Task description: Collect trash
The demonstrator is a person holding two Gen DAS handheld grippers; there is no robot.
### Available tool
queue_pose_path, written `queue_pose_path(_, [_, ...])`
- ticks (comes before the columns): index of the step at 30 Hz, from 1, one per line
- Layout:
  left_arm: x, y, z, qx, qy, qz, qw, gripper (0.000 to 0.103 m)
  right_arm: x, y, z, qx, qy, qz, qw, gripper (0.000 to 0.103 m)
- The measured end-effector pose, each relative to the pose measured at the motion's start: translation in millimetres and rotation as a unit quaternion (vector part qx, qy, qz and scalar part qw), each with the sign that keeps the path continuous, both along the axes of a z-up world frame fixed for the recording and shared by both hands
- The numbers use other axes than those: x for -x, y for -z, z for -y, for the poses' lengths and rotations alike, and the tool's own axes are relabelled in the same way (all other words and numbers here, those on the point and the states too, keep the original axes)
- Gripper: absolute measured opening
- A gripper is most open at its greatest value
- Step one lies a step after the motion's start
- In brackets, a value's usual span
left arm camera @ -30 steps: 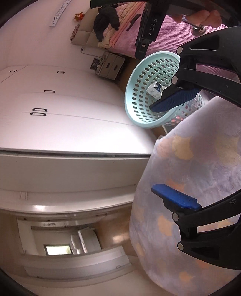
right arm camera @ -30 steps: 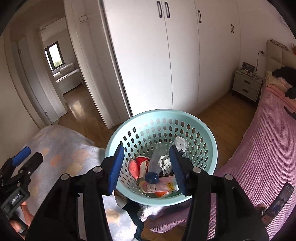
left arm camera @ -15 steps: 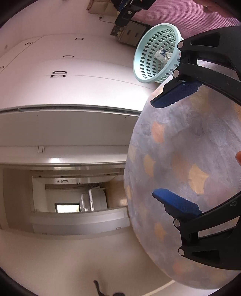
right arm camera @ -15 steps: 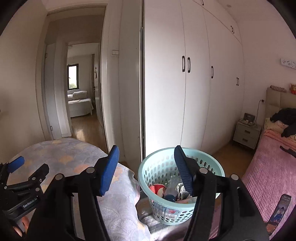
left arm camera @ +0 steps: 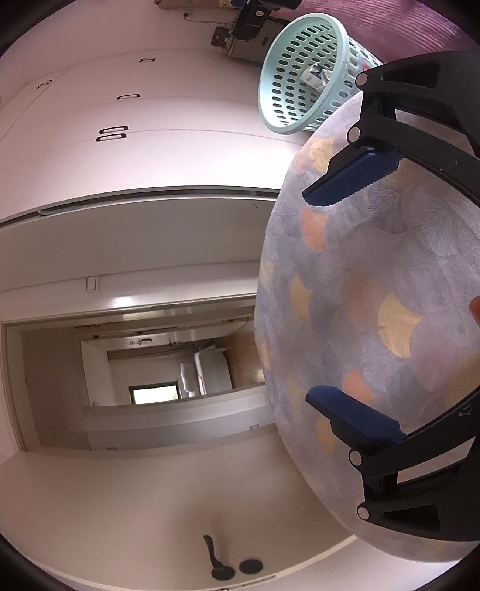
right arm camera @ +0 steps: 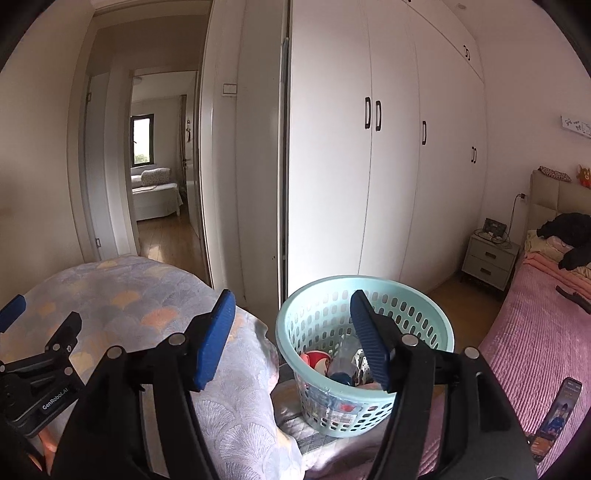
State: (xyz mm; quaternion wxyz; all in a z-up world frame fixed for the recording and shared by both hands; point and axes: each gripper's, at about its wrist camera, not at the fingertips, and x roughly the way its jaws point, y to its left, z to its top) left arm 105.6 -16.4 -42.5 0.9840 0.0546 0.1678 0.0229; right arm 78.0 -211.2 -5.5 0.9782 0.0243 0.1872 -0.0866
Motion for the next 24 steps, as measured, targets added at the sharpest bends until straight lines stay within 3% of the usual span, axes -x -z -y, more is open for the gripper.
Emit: queue_pose_path(24, [0.2,0.3,-9.2,0.029,0.003,-0.007,0.9996,0.095,1.8,1.9,-10.3,0.0,-0.02,0.004,1.0,0.065])
